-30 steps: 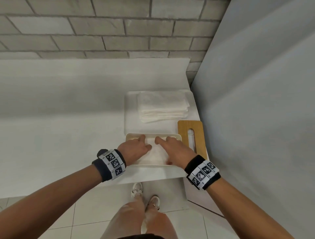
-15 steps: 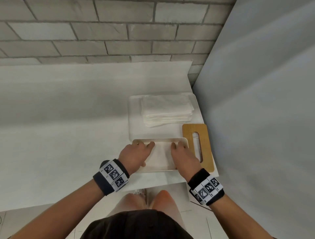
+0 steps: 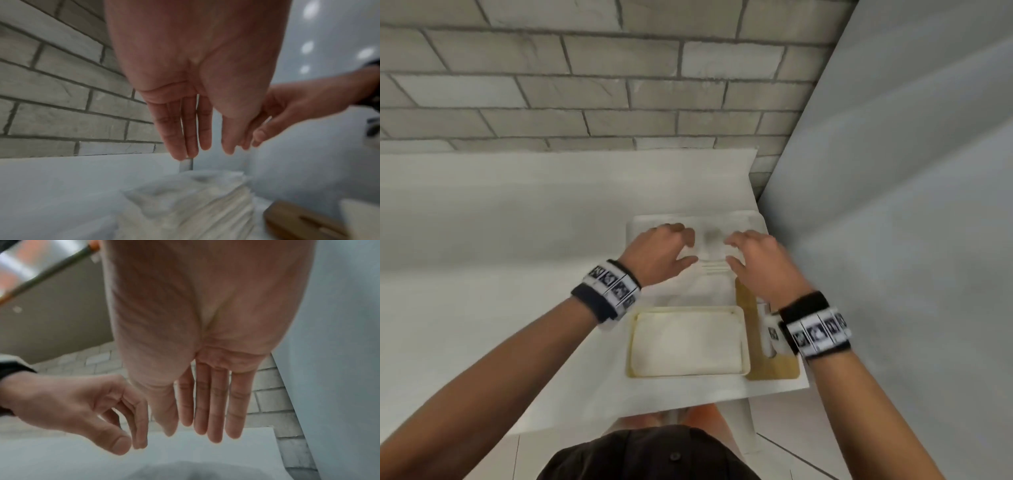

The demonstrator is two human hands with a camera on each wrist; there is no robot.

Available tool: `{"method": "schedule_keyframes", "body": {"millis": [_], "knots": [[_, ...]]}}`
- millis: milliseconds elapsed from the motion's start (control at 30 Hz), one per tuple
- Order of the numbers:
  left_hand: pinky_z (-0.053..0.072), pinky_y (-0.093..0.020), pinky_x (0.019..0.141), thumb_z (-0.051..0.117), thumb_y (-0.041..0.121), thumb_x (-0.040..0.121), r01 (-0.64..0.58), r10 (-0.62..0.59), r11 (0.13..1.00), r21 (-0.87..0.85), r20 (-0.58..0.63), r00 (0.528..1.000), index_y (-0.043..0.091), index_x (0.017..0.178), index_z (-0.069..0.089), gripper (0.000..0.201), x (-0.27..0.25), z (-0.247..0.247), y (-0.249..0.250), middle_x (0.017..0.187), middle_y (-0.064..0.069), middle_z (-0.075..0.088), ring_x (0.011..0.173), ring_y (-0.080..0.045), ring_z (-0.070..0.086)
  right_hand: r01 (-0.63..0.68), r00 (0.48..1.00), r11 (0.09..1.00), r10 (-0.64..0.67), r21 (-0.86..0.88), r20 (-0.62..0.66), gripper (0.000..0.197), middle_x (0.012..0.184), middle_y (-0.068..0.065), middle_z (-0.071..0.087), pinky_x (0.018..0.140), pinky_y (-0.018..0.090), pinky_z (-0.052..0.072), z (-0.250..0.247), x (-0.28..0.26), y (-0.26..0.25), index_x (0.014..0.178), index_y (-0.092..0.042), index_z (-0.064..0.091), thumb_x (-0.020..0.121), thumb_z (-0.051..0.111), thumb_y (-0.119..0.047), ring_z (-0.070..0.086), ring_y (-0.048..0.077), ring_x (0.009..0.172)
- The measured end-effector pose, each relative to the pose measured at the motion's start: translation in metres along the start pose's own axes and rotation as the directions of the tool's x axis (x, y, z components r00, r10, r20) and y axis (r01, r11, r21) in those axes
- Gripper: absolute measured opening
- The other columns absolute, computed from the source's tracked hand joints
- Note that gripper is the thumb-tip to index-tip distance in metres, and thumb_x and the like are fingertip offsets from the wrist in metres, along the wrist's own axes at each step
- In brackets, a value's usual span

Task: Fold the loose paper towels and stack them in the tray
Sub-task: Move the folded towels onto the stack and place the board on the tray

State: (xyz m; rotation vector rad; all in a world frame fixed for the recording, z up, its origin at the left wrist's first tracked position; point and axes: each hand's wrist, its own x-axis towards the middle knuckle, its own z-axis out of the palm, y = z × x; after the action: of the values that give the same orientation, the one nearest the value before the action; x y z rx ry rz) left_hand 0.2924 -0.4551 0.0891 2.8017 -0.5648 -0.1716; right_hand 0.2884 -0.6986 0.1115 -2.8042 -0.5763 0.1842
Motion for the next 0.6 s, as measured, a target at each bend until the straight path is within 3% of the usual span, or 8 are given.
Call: {"method": "schedule_keyframes", "body": {"millis": [67, 133, 233, 333, 433, 500, 600], "knots": [[0.055, -0.047, 0.093, 0.072, 0.053, 0.092, 0.032, -0.038, 0.998, 0.061, 0.101, 0.994, 0.018, 0.134, 0.056, 0.057, 0.030, 0.012, -0.004, 0.131, -0.005, 0.060, 0.122, -0.030, 0.058, 0.030, 0.998, 0.999, -0.029, -0.019, 0.049, 0.054, 0.151, 0.007, 0.057, 0.107, 0.046, 0.052, 0.008, 0.036, 0.012, 0.152, -0.018, 0.055, 0.102, 0.069, -0.033, 0.061, 0.032, 0.131], [0.054, -0.047, 0.093, 0.075, 0.052, 0.089, 0.032, -0.055, 0.992, 0.122, 0.196, 0.979, 0.014, 0.139, 0.050, 0.068, 0.044, 0.027, -0.008, 0.137, -0.006, 0.054, 0.125, -0.031, 0.054, 0.076, 0.989, 0.997, -0.077, 0.010, 0.124, 0.070, 0.165, 0.004, 0.042, 0.114, 0.047, 0.048, 0.024, 0.061, 0.020, 0.161, -0.022, 0.044, 0.100, 0.069, -0.043, 0.053, 0.031, 0.143], [0.051, -0.046, 0.094, 0.069, 0.042, 0.097, 0.019, -0.042, 0.993, 0.112, 0.204, 0.978, 0.012, 0.140, 0.050, 0.057, 0.052, 0.049, -0.023, 0.138, -0.008, 0.054, 0.121, -0.034, 0.058, 0.114, 0.960, 0.993, -0.119, 0.034, 0.254, 0.081, 0.174, 0.001, 0.029, 0.123, 0.052, 0.038, 0.056, 0.077, 0.028, 0.166, -0.024, 0.036, 0.098, 0.067, -0.056, 0.038, 0.027, 0.155], [0.046, -0.044, 0.100, 0.059, 0.039, 0.105, 0.030, -0.030, 1.000, -0.002, 0.174, 0.984, 0.016, 0.140, 0.058, 0.042, 0.054, 0.058, -0.040, 0.136, -0.005, 0.060, 0.124, -0.034, 0.059, 0.155, 0.959, 0.988, -0.153, 0.010, 0.239, 0.078, 0.175, 0.004, 0.029, 0.129, 0.056, 0.024, 0.079, 0.077, 0.037, 0.165, -0.020, 0.038, 0.101, 0.062, -0.058, 0.027, 0.024, 0.161], [0.047, -0.045, 0.103, 0.052, 0.038, 0.109, 0.012, -0.002, 0.998, -0.054, 0.176, 0.984, 0.017, 0.140, 0.064, 0.039, 0.056, 0.058, -0.049, 0.133, -0.007, 0.066, 0.122, -0.036, 0.060, 0.169, 0.964, 0.985, -0.172, 0.033, 0.205, 0.073, 0.175, 0.003, 0.031, 0.130, 0.057, 0.021, 0.083, 0.077, 0.039, 0.163, -0.020, 0.043, 0.103, 0.057, -0.059, 0.026, 0.024, 0.162], [0.048, -0.046, 0.101, 0.049, 0.035, 0.111, 0.003, 0.008, 0.998, -0.065, 0.169, 0.986, 0.015, 0.138, 0.066, 0.037, 0.059, 0.057, -0.051, 0.129, -0.008, 0.067, 0.119, -0.037, 0.061, 0.173, 0.962, 0.984, -0.176, 0.031, 0.207, 0.068, 0.173, 0.003, 0.035, 0.130, 0.057, 0.023, 0.080, 0.079, 0.037, 0.161, -0.021, 0.047, 0.104, 0.055, -0.058, 0.028, 0.023, 0.161], [0.048, -0.046, 0.103, 0.053, 0.039, 0.109, 0.005, 0.002, 0.999, -0.033, 0.203, 0.979, 0.016, 0.141, 0.062, 0.041, 0.061, 0.056, -0.046, 0.133, -0.006, 0.062, 0.125, -0.033, 0.059, 0.198, 0.965, 0.980, -0.193, -0.012, 0.176, 0.060, 0.167, 0.004, 0.045, 0.121, 0.054, 0.038, 0.080, 0.084, 0.036, 0.156, -0.017, 0.053, 0.104, 0.058, -0.048, 0.043, 0.026, 0.152]]}}
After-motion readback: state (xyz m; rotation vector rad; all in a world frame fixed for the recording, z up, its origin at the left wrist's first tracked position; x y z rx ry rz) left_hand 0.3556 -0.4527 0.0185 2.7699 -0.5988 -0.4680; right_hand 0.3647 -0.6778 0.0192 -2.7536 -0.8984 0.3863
